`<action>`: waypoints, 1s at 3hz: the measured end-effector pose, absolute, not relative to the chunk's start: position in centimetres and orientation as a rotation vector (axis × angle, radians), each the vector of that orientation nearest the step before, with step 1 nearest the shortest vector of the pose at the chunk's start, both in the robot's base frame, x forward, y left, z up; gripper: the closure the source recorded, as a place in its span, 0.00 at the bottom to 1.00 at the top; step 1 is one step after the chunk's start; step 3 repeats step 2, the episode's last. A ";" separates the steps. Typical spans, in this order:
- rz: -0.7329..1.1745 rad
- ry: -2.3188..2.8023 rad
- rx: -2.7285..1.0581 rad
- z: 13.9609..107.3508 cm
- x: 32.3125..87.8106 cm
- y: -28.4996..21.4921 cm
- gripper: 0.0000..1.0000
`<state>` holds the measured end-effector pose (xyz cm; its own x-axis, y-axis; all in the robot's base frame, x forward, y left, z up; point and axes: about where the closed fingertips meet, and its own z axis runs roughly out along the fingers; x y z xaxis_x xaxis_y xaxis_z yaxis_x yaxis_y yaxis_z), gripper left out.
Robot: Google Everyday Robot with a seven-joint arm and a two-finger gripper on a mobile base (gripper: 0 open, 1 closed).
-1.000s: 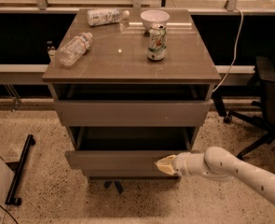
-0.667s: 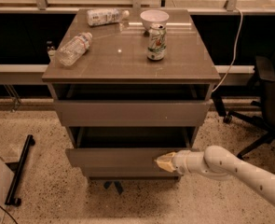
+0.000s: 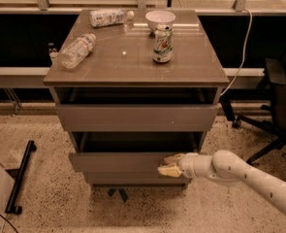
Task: Close middle drawer
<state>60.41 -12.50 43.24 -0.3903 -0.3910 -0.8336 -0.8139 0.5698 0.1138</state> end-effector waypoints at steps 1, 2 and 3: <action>0.674 2.000 -0.966 43.2 60.4 -12.3 0.00; 0.674 2.000 -0.966 43.2 60.4 -12.3 0.00; 0.674 2.000 -0.966 43.2 60.4 -12.3 0.00</action>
Offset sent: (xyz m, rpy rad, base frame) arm -0.0005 0.0021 -0.0008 0.0013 0.0020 0.0033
